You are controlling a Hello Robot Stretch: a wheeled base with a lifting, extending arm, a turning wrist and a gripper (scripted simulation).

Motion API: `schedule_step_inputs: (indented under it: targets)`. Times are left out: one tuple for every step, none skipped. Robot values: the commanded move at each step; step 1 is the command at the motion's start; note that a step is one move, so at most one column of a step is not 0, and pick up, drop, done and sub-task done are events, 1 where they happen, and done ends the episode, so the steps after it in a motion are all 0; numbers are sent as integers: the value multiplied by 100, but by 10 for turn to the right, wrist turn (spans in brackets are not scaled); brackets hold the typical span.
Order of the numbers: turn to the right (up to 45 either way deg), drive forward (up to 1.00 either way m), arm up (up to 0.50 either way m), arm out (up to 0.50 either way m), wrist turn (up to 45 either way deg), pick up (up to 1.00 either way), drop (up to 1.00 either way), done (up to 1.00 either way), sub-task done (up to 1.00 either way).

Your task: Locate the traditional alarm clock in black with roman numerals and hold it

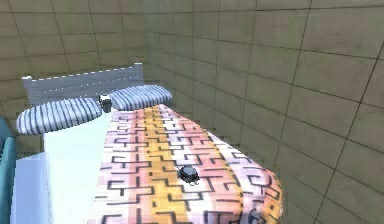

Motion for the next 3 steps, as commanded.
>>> schedule_step_inputs:
  targets:
    - [90,0,0,0,0,0,0,0,0]
    - [0,5,0,0,0,0,0,0,0]
    - [-450,0,0,0,0,0,0,0,0]
